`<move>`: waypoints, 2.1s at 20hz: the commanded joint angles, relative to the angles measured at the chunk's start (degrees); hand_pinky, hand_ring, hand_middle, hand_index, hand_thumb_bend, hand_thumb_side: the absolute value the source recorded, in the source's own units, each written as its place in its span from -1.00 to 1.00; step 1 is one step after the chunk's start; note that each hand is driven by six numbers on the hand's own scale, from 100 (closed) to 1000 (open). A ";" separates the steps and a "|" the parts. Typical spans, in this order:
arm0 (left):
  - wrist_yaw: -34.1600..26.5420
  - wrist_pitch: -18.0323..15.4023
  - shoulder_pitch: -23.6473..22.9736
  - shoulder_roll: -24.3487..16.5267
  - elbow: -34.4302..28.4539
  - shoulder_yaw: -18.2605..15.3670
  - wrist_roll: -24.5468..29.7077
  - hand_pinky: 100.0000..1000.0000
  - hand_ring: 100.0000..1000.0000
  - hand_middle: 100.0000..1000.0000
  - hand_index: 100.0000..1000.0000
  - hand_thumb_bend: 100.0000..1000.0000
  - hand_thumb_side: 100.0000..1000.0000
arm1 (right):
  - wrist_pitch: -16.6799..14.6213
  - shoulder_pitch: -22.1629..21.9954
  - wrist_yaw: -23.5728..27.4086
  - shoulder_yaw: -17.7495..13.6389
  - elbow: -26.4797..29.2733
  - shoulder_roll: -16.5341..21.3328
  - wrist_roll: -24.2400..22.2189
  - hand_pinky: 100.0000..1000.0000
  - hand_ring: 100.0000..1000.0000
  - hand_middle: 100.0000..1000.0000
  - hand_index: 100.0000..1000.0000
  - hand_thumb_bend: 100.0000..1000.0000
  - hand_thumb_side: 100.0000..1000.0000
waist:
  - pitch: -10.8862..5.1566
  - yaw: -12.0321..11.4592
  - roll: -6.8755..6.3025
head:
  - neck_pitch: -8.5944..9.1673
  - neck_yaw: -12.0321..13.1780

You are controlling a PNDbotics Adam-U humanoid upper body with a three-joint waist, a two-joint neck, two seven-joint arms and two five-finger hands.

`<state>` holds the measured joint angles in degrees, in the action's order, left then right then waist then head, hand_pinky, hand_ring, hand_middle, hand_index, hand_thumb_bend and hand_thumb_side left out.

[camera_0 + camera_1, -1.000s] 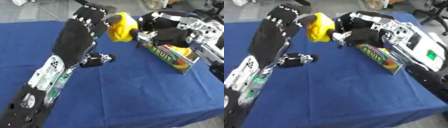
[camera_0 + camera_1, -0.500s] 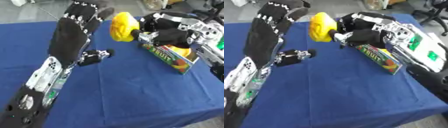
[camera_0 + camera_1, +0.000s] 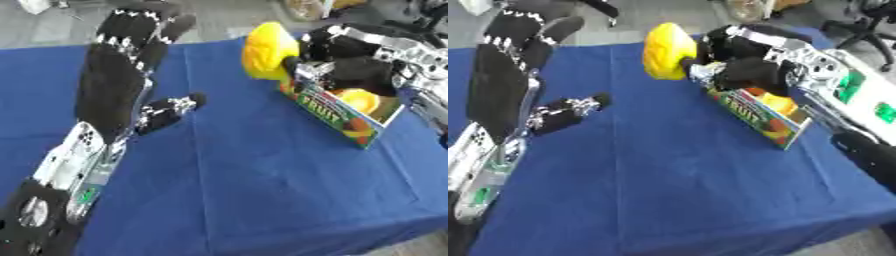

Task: Pick up the objects with one hand, pass them to the other hand, and then place them into the box on the other side of the table.

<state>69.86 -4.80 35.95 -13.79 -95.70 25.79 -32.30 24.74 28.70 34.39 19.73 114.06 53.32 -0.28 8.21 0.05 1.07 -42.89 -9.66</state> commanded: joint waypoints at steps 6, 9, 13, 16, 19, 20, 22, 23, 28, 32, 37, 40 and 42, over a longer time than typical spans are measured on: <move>-9.89 2.24 -2.80 -10.00 -4.45 -2.39 2.52 0.49 0.33 0.32 0.53 0.92 -0.58 | -1.60 -5.84 2.22 -6.99 0.53 6.80 7.15 0.09 0.52 -0.14 0.00 -1.00 -0.86 | -1.47 -0.53 -0.98 | -1.20 0.64; -15.72 4.54 -5.34 -13.92 -6.76 -4.35 2.72 0.47 0.29 0.28 0.51 0.83 -0.51 | -2.04 -7.86 3.87 -9.38 0.53 8.32 9.97 0.09 0.52 -0.14 0.00 -1.00 -0.88 | -1.58 -0.89 -1.26 | -1.06 -1.92; -22.34 7.79 -9.23 -17.86 -10.25 -7.86 1.63 0.46 0.25 0.24 0.47 0.74 -0.44 | -2.51 -10.36 5.63 -12.09 0.53 9.99 13.78 0.09 0.52 -0.14 0.00 -1.00 -0.90 | -1.44 -1.10 -1.23 | -0.13 -5.51; -25.39 9.73 -11.74 -19.54 -12.37 -10.73 0.14 0.47 0.24 0.23 0.45 0.69 -0.41 | -2.35 -12.16 6.15 -13.50 0.53 11.06 16.26 0.09 0.52 -0.14 0.00 -1.00 -0.91 | -1.33 -1.32 -1.18 | 0.47 -6.34; -27.86 11.50 -13.74 -20.63 -13.61 -13.25 -1.44 0.48 0.24 0.21 0.44 0.64 -0.38 | -2.33 -14.11 5.83 -14.60 0.53 12.46 17.83 0.10 0.52 -0.15 0.00 -0.98 -0.93 | -1.22 -1.54 -1.15 | 0.79 -6.52; -28.67 12.06 -14.26 -20.95 -13.84 -13.96 -1.97 0.48 0.24 0.21 0.44 0.63 -0.37 | -2.37 -14.79 5.63 -14.92 0.53 12.97 18.15 0.10 0.52 -0.15 0.00 -0.98 -0.93 | -1.19 -1.60 -1.14 | 0.88 -6.51; -30.02 13.05 -15.12 -21.39 -14.06 -15.22 -2.97 0.47 0.22 0.20 0.43 0.61 -0.36 | -2.40 -16.02 5.26 -15.48 0.53 13.87 18.31 0.10 0.52 -0.15 0.00 -0.97 -0.93 | -1.12 -1.68 -1.13 | 1.03 -6.62; -30.69 13.53 -15.48 -21.49 -14.11 -15.81 -3.50 0.47 0.22 0.19 0.43 0.60 -0.36 | -2.45 -16.59 5.14 -15.80 0.53 14.24 18.25 0.10 0.51 -0.15 0.00 -0.97 -0.93 | -1.08 -1.72 -1.14 | 1.11 -6.71; -34.05 15.46 -17.04 -21.08 -14.66 -18.84 -6.73 0.47 0.19 0.17 0.41 0.50 -0.31 | -2.78 -19.34 3.92 -17.21 0.53 15.52 17.62 0.11 0.51 -0.16 -0.01 -0.94 -0.94 | -0.82 -1.95 -1.24 | 1.48 -7.39; -36.01 16.16 -17.92 -20.19 -15.44 -20.63 -9.18 0.47 0.19 0.17 0.40 0.44 -0.28 | -2.42 -21.37 2.03 -17.88 0.53 15.86 18.26 0.12 0.50 -0.16 -0.01 -0.91 -0.96 | -0.50 -2.26 -1.40 | 1.95 -7.93; -36.75 16.24 -18.08 -19.36 -16.55 -21.72 -10.69 0.47 0.19 0.16 0.40 0.42 -0.28 | -0.96 -23.58 -1.51 -18.41 0.10 15.64 20.81 0.12 0.49 -0.17 -0.01 -0.87 -0.99 | 0.28 -2.95 -1.75 | 2.72 -8.75; -36.83 16.27 -17.95 -19.01 -17.07 -22.11 -11.06 0.46 0.18 0.16 0.40 0.41 -0.28 | -0.84 -24.14 -3.76 -18.63 -1.89 15.44 21.81 0.13 0.48 -0.17 -0.01 -0.83 -1.00 | 0.85 -3.44 -1.98 | 3.16 -9.06; -36.91 16.30 -17.83 -18.88 -17.24 -22.21 -11.24 0.46 0.18 0.16 0.40 0.41 -0.28 | -1.01 -24.21 -5.40 -18.64 -3.72 15.12 22.25 0.13 0.48 -0.17 -0.02 -0.82 -1.00 | 1.16 -3.74 -2.11 | 3.40 -9.15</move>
<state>33.25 11.48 17.60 -31.84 -111.82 4.43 -43.21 23.81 4.17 30.22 2.21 111.08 66.85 21.43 9.17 -3.69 -0.36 -40.38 -18.58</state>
